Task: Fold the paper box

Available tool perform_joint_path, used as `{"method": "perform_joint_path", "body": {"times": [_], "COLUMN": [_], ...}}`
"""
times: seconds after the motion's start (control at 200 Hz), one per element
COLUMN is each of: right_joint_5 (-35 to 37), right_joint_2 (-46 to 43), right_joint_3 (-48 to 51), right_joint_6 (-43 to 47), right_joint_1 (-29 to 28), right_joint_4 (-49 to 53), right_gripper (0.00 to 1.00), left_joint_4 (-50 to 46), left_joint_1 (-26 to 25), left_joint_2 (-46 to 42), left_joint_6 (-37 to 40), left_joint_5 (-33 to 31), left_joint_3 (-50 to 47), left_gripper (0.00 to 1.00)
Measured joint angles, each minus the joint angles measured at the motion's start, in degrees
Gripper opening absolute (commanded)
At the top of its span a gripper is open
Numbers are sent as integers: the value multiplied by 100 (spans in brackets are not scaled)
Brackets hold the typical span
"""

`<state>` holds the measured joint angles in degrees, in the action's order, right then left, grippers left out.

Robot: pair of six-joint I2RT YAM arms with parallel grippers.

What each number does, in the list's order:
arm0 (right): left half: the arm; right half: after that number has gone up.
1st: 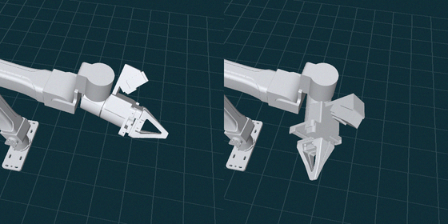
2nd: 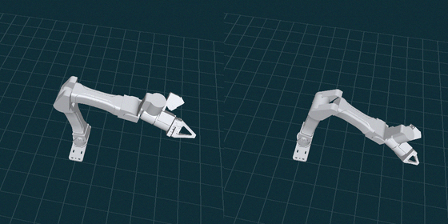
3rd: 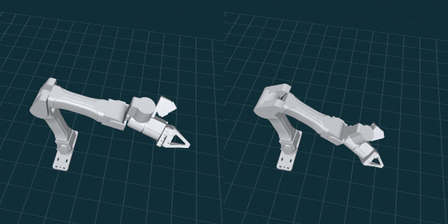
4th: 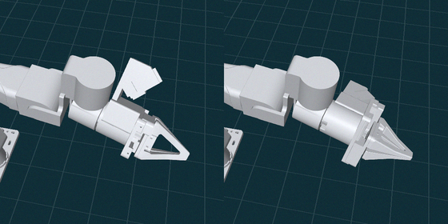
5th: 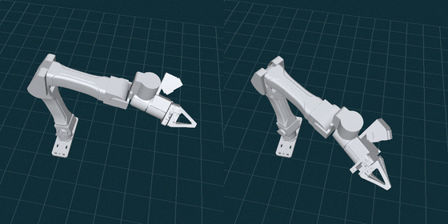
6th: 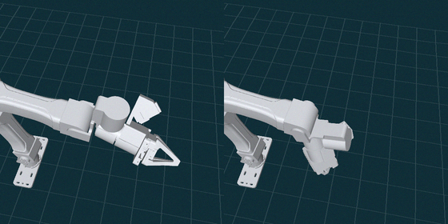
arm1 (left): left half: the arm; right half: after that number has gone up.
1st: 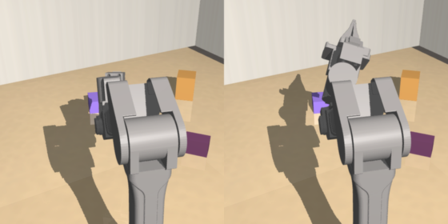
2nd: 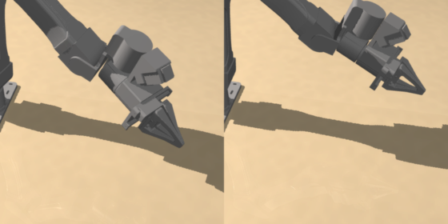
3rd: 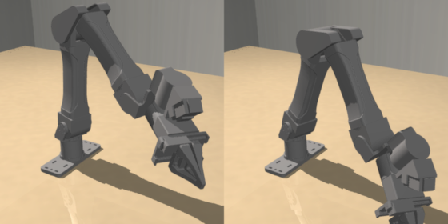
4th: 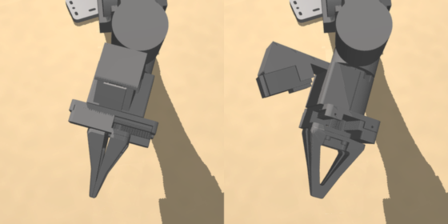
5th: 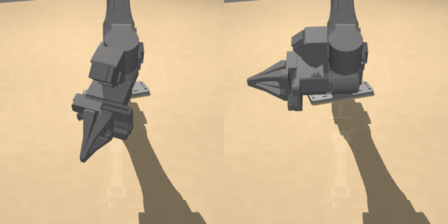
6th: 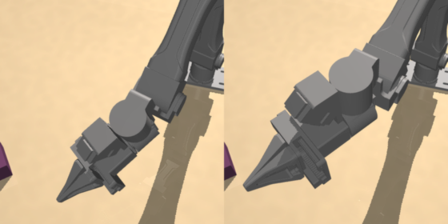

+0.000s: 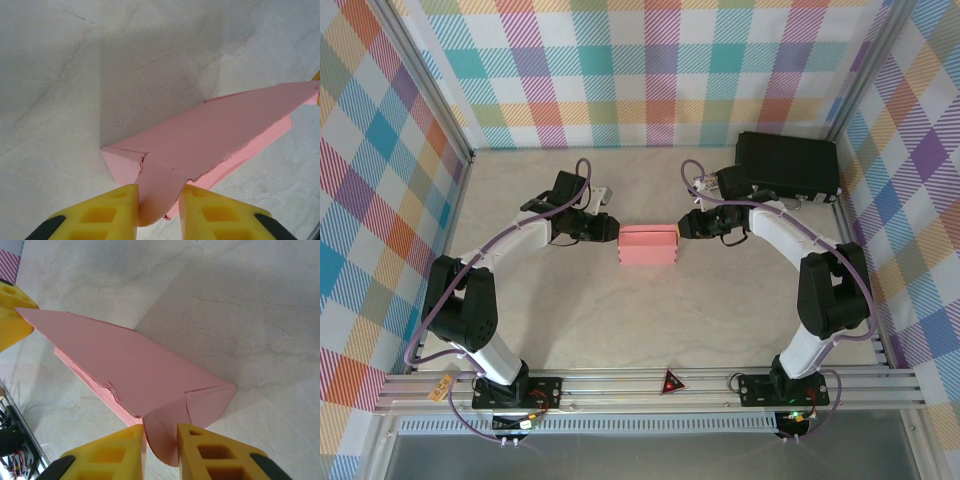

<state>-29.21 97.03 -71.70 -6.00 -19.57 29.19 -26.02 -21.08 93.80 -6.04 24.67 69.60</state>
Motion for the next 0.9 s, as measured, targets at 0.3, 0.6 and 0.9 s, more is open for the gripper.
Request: {"method": "perform_joint_path", "body": {"times": [0.3, 0.6, 0.9], "right_joint_5": [-107, -225, -295], "right_joint_2": [0, 37, 129], "right_joint_3": [0, 0, -9], "right_joint_6": [-101, -170, -223], "right_joint_1": [0, 0, -4], "right_joint_4": [-44, -96, -131], "right_gripper": [20, 18, 16], "left_joint_4": [4, 4, 4], "left_joint_1": [0, 0, 0], "left_joint_2": [0, 0, 2], "left_joint_6": [-37, -37, -39], "left_joint_5": [76, 127, 131], "left_joint_3": [0, 0, 0], "left_gripper": [20, 18, 15]}}
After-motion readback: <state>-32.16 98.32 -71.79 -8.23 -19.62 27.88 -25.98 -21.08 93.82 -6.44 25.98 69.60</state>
